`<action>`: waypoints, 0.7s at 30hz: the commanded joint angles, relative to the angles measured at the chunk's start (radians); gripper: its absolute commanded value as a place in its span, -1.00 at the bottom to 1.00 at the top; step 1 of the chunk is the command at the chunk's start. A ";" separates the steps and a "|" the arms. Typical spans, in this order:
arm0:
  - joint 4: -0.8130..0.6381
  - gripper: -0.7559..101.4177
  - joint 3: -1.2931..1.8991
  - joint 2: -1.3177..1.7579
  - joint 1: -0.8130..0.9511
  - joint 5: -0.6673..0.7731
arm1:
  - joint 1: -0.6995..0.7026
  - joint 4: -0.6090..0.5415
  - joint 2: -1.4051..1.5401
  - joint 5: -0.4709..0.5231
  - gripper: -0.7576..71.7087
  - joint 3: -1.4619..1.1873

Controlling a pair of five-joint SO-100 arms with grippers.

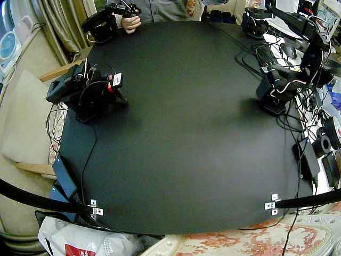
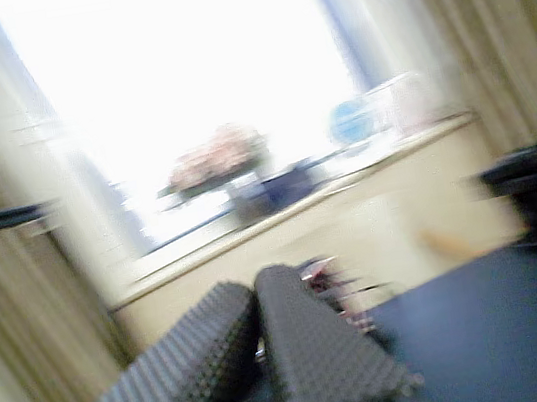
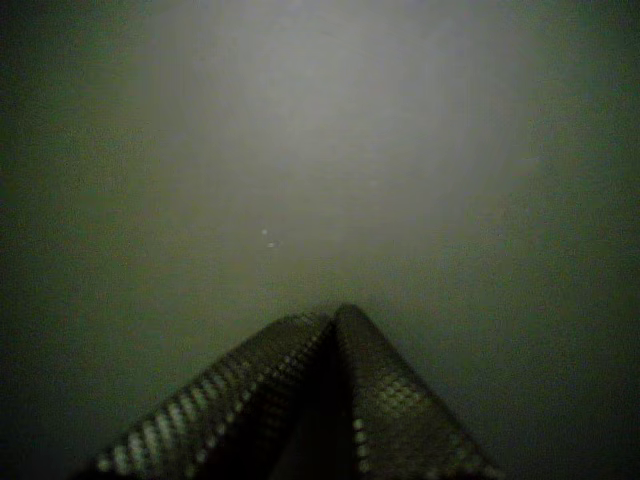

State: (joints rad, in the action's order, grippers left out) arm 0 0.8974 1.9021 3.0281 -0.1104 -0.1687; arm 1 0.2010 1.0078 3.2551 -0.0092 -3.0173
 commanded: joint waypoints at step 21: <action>-0.017 -0.99 1.180 0.212 0.183 0.229 | -0.071 0.020 0.018 -0.034 -0.99 0.012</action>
State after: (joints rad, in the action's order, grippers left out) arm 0 0.8974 3.0511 3.2198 0.0767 0.0506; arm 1 0.1350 1.0109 3.2566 -0.0291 -3.0173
